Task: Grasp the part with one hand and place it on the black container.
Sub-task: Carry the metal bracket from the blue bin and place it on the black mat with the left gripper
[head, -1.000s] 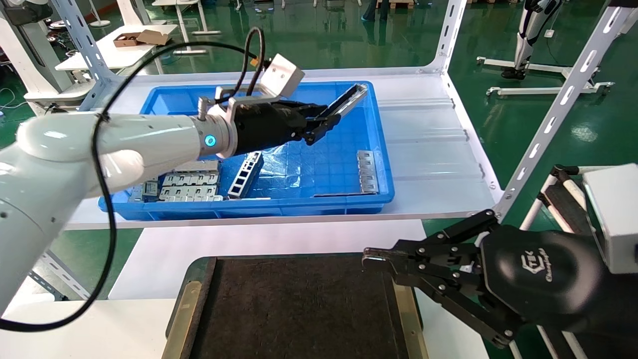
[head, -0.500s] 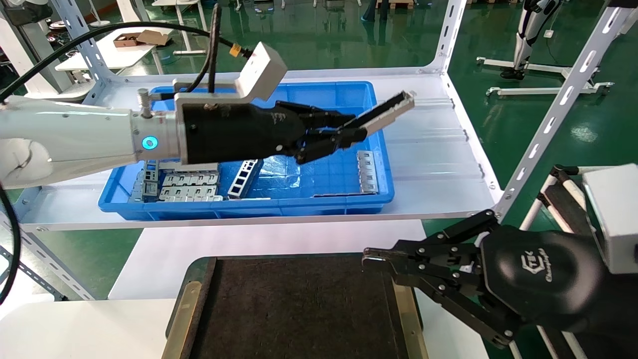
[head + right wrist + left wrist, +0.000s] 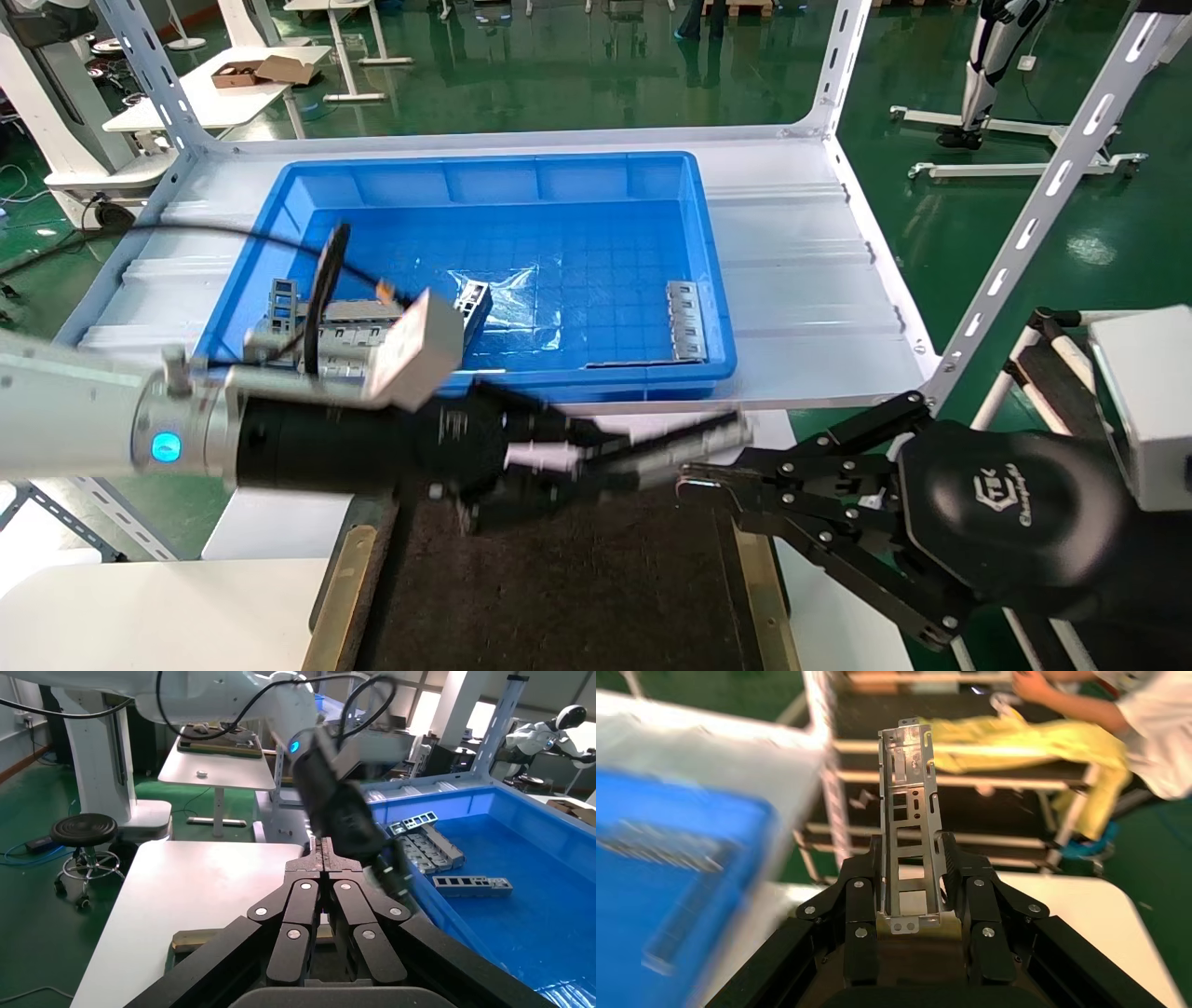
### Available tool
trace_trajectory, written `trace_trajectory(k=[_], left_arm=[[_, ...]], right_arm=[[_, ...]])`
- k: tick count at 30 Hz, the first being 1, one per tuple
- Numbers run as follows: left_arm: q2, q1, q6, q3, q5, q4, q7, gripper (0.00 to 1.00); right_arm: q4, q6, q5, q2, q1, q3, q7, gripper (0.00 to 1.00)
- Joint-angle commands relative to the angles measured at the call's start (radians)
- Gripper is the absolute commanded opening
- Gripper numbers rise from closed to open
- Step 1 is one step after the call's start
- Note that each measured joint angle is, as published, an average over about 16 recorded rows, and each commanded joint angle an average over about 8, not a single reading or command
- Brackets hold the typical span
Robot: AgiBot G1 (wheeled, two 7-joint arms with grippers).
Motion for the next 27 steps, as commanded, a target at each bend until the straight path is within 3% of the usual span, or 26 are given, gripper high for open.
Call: trace_trajectory(k=[1,7,14,27], left_arm=[[-0.038,0.043,-0.010,0.007,0.000,-0.074,-0.020,0.00],[-0.127,0.206,-0.197,0.031,0.000,-0.283,-0.128,0.00],[-0.175,0.386,-0.499,0.077,0.030,-0.453,-0.260,0.00],[-0.063,0.536,-1.053,0.197,0.109,-0.547,-0.513,0.00]], right_arm=[[0.000,0.000,0.000,0.000,0.000,0.000,0.000,0.00],[0.000,0.000,0.000,0.000,0.000,0.000,0.000,0.00],[0.000,0.000,0.000,0.000,0.000,0.000,0.000,0.00],[0.000,0.000,0.000,0.000,0.000,0.000,0.000,0.00]])
